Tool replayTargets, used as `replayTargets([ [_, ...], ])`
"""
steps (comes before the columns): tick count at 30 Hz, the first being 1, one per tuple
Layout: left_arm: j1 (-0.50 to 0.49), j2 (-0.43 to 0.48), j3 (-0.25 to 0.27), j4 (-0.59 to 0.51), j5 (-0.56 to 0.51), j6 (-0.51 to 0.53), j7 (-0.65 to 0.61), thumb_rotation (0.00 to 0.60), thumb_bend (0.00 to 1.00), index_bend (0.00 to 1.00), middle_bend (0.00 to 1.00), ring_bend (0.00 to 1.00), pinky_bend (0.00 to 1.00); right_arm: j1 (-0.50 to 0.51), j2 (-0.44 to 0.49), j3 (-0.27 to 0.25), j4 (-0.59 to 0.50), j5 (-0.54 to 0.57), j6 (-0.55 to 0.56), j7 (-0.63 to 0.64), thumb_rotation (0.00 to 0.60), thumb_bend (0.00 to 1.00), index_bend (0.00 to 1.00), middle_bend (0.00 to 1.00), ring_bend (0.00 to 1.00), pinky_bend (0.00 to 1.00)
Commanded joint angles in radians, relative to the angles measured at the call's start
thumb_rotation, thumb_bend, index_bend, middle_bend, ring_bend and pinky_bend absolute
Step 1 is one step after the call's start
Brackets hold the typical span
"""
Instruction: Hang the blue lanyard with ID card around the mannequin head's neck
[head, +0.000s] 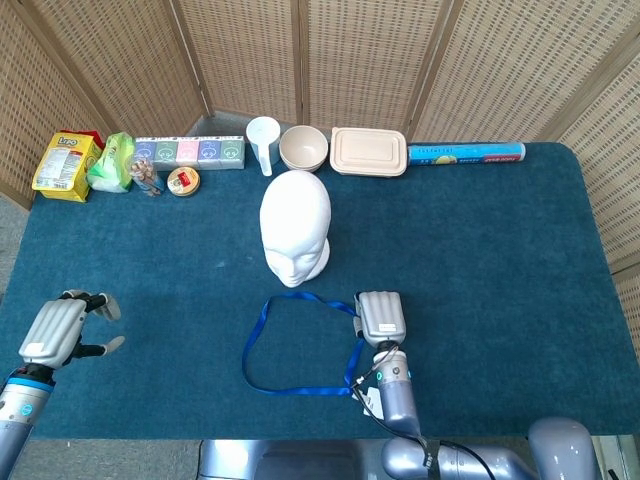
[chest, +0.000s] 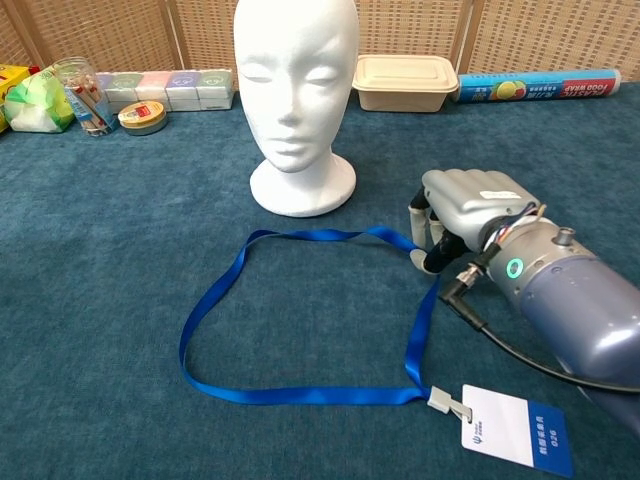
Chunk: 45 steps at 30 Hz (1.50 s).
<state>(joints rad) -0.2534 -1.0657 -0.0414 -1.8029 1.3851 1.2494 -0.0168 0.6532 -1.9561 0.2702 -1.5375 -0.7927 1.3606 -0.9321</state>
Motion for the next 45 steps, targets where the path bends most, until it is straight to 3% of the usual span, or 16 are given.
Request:
replayTargets([
  [1,-0.002,-0.003,0.000,0.004,-0.005,-0.007,0.000,0.600,0.20,0.50,0.54,0.46,0.29,-0.011,0.017,-0.006,-0.028,-0.014,0.011,0.015,0.569,0.46,0.60,0.72,0.96,1.00],
  [6,-0.007,-0.009,0.001,0.011,-0.010,-0.019,0.005,0.600,0.20,0.50,0.54,0.46,0.30,-0.029,0.041,-0.017,-0.068,-0.031,0.018,0.044,0.567,0.47,0.61,0.73,0.97,1.00],
  [13,-0.028,-0.026,0.003,0.016,-0.017,-0.052,0.043,0.600,0.20,0.50,0.54,0.46,0.39,-0.041,0.065,-0.029,-0.108,-0.054,0.019,0.069,0.570,0.47,0.61,0.73,0.97,1.00],
  [18,-0.047,-0.054,-0.011,0.017,-0.015,-0.049,0.107,0.600,0.20,0.50,0.57,0.56,0.55,-0.044,0.071,-0.038,-0.123,-0.063,0.014,0.080,0.569,0.47,0.62,0.74,0.97,1.00],
  [23,-0.084,-0.106,-0.030,0.018,-0.022,-0.050,0.251,0.600,0.20,0.50,0.70,0.70,0.74,-0.050,0.075,-0.051,-0.134,-0.074,0.006,0.098,0.568,0.48,0.62,0.74,0.97,1.00],
  [28,-0.145,-0.196,-0.066,0.008,-0.053,-0.067,0.423,0.600,0.19,0.50,0.80,0.82,0.86,-0.056,0.081,-0.063,-0.150,-0.098,0.001,0.122,0.568,0.48,0.62,0.74,0.98,1.00],
  [35,-0.220,-0.320,-0.112,0.013,-0.180,-0.104,0.592,0.600,0.19,0.50,0.94,0.99,0.97,-0.065,0.096,-0.069,-0.153,-0.108,-0.011,0.150,0.568,0.48,0.62,0.74,0.98,1.00],
  [39,-0.268,-0.391,-0.137,0.006,-0.300,-0.124,0.681,0.600,0.19,0.50,0.99,1.00,1.00,-0.071,0.109,-0.072,-0.150,-0.111,-0.022,0.169,0.568,0.48,0.62,0.74,0.98,1.00],
  [45,-0.316,-0.473,-0.152,0.016,-0.386,-0.097,0.779,0.600,0.20,0.50,1.00,1.00,1.00,-0.078,0.122,-0.073,-0.147,-0.113,-0.032,0.189,0.568,0.48,0.62,0.74,0.98,1.00],
])
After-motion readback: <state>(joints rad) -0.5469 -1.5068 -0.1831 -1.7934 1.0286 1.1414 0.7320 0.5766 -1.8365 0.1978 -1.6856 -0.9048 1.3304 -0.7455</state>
